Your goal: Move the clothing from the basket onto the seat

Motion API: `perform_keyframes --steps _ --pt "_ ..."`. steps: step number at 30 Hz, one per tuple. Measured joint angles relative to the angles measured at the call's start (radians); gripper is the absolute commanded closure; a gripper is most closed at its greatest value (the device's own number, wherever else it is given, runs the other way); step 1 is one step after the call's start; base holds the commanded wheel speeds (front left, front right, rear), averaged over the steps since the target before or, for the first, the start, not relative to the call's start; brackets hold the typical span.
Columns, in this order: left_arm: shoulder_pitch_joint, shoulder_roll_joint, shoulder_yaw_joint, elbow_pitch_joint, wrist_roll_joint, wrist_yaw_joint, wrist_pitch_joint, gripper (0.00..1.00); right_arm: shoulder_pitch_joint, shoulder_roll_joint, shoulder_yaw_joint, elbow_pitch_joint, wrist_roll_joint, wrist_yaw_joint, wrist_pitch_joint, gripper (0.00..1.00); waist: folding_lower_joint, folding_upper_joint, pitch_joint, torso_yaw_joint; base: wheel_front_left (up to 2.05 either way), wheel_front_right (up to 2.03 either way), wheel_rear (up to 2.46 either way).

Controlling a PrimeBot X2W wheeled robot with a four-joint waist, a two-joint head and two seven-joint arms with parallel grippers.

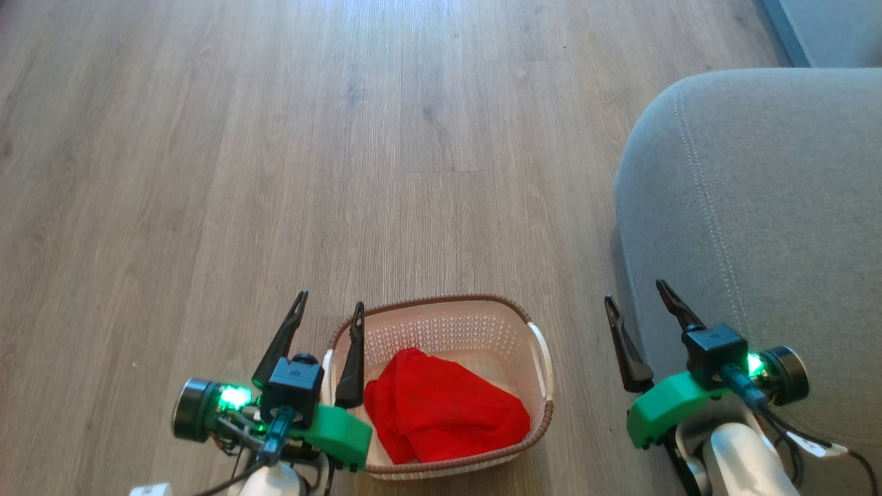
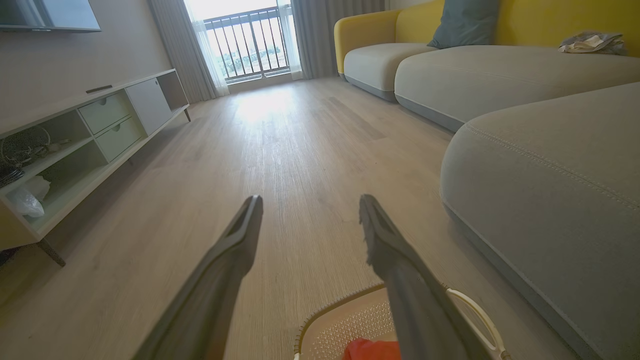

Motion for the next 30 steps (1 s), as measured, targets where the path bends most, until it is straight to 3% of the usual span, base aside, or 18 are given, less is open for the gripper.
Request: perform_keyframes --steps 13,21,30 --pt "-0.029 -0.001 -0.006 0.069 0.003 -0.044 -0.001 0.00 -0.032 -0.001 0.001 0.001 -0.009 0.000 0.000 0.00 0.0000 0.0000 0.094 -0.025 0.00 0.00 0.00" --pt "-0.156 -0.001 -0.034 0.249 0.002 -0.132 -0.001 0.00 -0.079 -0.001 -0.036 -0.016 -0.016 0.000 0.000 0.00 0.0001 0.0000 0.256 -0.058 0.00 0.00 0.00" --pt "-0.355 0.005 -0.065 0.449 0.018 -0.201 -0.002 0.00 -0.125 -0.002 -0.063 -0.071 -0.010 0.000 -0.004 0.00 0.0005 0.0000 0.476 -0.106 0.00 0.00 0.00"
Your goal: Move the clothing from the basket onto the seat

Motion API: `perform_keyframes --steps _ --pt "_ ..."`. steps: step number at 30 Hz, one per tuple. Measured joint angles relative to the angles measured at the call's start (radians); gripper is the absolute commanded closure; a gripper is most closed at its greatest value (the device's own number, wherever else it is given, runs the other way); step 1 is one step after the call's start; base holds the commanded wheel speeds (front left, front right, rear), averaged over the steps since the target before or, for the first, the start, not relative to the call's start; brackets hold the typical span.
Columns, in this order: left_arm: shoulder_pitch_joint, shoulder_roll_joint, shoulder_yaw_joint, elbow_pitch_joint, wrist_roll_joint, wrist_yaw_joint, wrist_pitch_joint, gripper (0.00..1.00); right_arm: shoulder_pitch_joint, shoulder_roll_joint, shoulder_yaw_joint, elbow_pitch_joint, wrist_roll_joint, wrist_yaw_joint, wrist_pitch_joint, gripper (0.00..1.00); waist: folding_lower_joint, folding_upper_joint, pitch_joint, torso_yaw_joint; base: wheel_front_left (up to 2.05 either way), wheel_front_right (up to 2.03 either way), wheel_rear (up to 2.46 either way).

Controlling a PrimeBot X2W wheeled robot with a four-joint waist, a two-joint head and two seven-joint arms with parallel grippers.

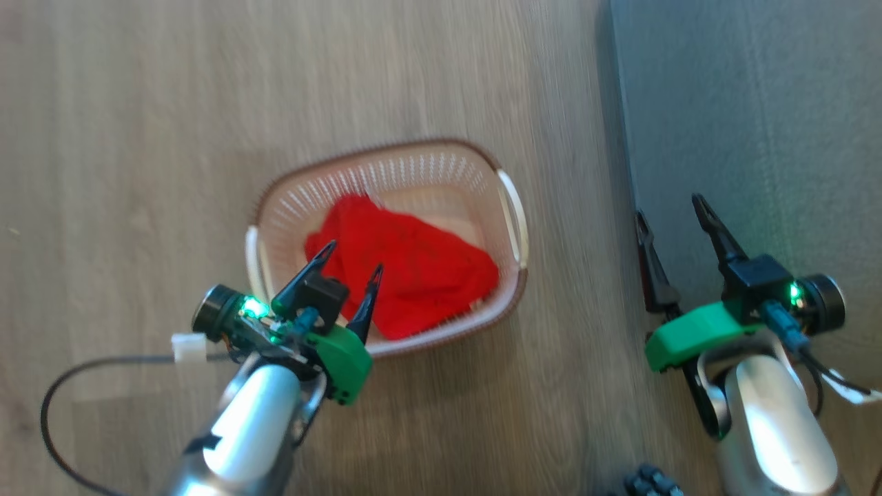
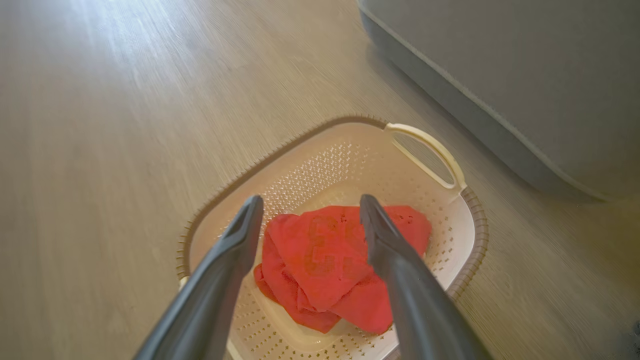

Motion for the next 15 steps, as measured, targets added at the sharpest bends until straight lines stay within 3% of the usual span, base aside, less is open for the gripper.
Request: perform_keyframes --steps 5,15 --pt "-0.101 0.018 -0.005 0.168 0.004 -0.028 -0.002 0.00 -0.038 0.000 0.018 -0.029 0.031 0.000 0.000 0.00 -0.0001 0.0000 0.115 -0.033 0.00 0.00 0.00" --pt "-0.304 0.051 -0.062 0.319 0.055 -0.059 -0.002 0.00 -0.079 0.000 0.055 -0.082 0.086 0.000 0.000 0.00 -0.0003 0.0000 0.288 -0.098 0.00 0.00 0.00"
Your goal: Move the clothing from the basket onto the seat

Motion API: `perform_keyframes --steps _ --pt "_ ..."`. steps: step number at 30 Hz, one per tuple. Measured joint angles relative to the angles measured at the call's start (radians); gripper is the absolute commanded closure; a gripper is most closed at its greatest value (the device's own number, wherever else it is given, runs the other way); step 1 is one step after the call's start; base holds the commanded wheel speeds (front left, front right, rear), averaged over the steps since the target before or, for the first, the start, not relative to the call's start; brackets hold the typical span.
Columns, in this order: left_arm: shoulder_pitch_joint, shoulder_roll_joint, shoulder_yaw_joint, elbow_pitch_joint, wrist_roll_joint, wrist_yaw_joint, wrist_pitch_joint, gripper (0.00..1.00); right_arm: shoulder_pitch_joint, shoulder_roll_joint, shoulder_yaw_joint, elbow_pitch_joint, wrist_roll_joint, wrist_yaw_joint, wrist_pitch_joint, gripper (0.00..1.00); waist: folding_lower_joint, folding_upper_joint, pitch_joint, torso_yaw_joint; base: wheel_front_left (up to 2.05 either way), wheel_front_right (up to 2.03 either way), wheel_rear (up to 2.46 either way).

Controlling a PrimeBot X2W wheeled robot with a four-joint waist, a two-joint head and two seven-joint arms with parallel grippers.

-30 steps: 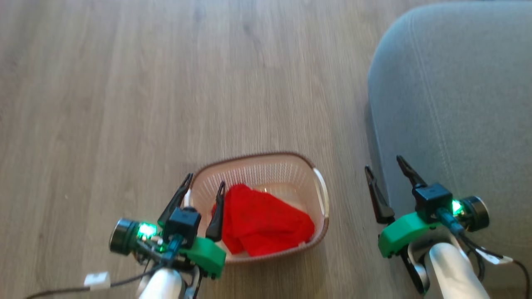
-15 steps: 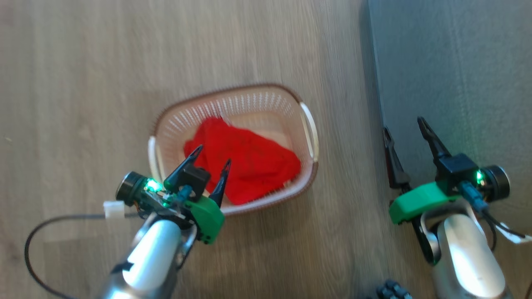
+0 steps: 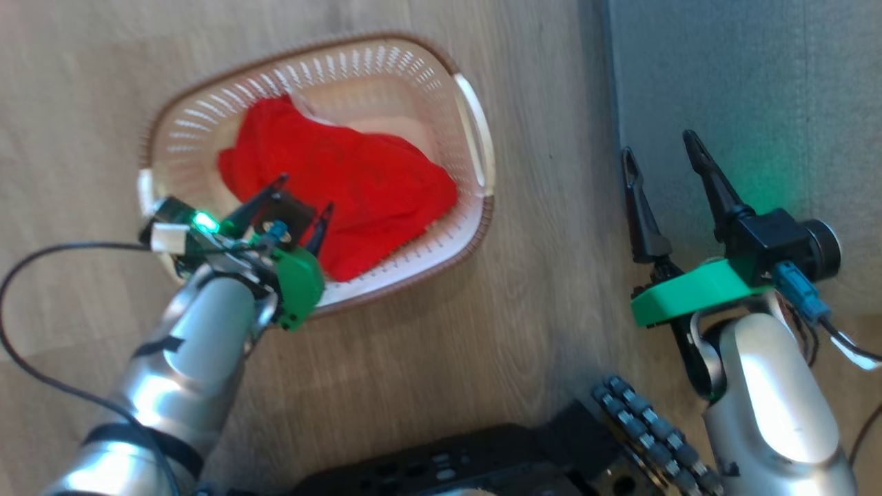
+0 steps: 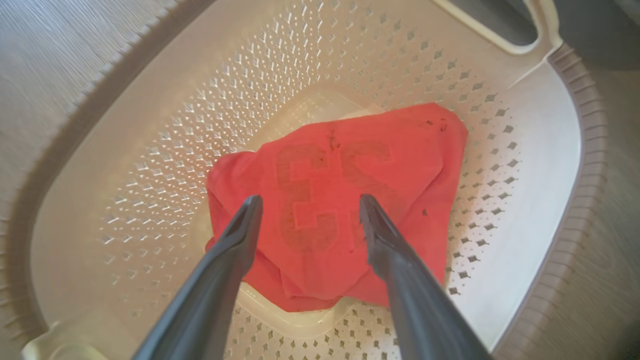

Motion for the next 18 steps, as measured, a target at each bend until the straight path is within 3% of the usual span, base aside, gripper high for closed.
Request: perform_keyframes --steps 8,18 --pt "-0.088 0.064 -0.040 0.092 0.023 -0.021 0.000 0.00 -0.036 0.000 0.067 0.007 0.053 0.000 -0.001 0.00 -0.0001 0.0000 0.091 -0.093 0.00 0.00 0.00" --pt "-0.217 0.058 -0.076 0.319 0.025 -0.048 0.001 0.00 -0.034 0.003 0.095 -0.042 0.066 0.000 -0.004 0.00 -0.0002 0.0000 0.165 -0.149 0.00 0.00 0.00"
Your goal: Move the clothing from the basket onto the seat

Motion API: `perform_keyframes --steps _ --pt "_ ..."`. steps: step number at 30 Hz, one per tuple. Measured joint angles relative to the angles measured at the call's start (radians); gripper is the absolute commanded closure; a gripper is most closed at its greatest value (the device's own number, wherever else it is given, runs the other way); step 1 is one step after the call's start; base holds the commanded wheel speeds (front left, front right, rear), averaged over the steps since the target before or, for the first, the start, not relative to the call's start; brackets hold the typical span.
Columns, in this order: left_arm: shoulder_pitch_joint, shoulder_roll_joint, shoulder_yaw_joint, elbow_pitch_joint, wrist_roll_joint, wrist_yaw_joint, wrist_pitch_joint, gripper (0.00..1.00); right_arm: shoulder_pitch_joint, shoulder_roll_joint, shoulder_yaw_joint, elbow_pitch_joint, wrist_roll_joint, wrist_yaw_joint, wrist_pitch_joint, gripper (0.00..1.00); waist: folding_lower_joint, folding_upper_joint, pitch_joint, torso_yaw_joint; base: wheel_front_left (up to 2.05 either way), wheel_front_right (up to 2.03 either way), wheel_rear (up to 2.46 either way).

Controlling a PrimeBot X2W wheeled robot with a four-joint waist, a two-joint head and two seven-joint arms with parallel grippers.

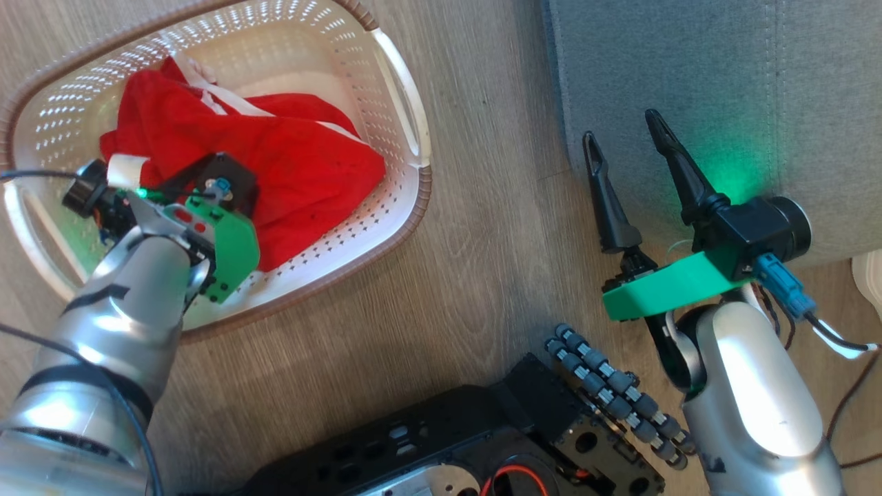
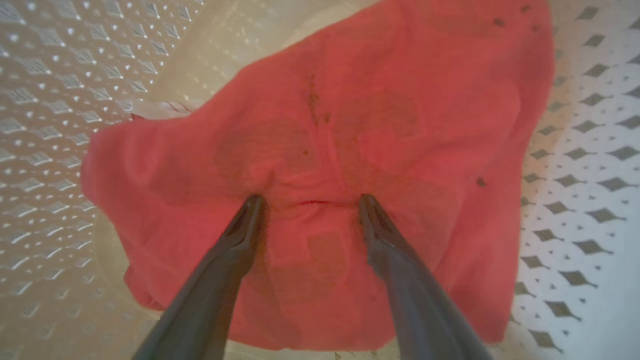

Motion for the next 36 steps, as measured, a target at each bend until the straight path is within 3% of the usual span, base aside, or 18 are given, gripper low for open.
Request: perform_keyframes --steps 9,15,16,17,18,36 --pt "-0.035 -0.011 -0.034 0.037 0.005 0.000 0.076 0.00 0.008 0.000 0.005 -0.018 0.000 0.000 -0.004 0.00 0.0000 0.0000 0.017 -0.003 0.00 0.00 0.00" --pt "-0.051 -0.010 -0.051 0.041 0.008 -0.017 0.068 0.00 0.019 0.000 0.005 -0.028 -0.007 0.000 -0.004 0.00 -0.0001 0.0000 0.024 -0.002 0.00 0.00 0.00" --pt "-0.051 -0.010 -0.054 0.042 0.008 -0.017 0.068 0.51 0.019 0.000 0.004 -0.028 -0.007 0.000 -0.004 0.00 -0.0001 0.0000 0.024 -0.002 0.00 0.00 0.00" --pt "-0.051 -0.010 -0.056 0.043 0.008 -0.018 0.068 0.82 0.019 0.000 0.004 -0.029 -0.007 0.000 -0.004 0.00 -0.0001 0.0000 0.024 -0.001 0.00 0.00 0.00" --pt "-0.051 -0.010 -0.058 0.043 0.008 -0.025 0.068 1.00 0.019 0.000 0.003 -0.029 -0.007 0.000 -0.004 0.00 -0.0001 0.0000 0.024 0.000 0.00 0.00 0.00" --pt "-0.036 -0.001 -0.067 0.055 -0.072 -0.042 0.020 1.00 -0.040 0.000 0.019 0.006 -0.017 0.000 -0.004 0.00 0.0000 0.0000 -0.057 -0.002 0.00 0.00 0.00"
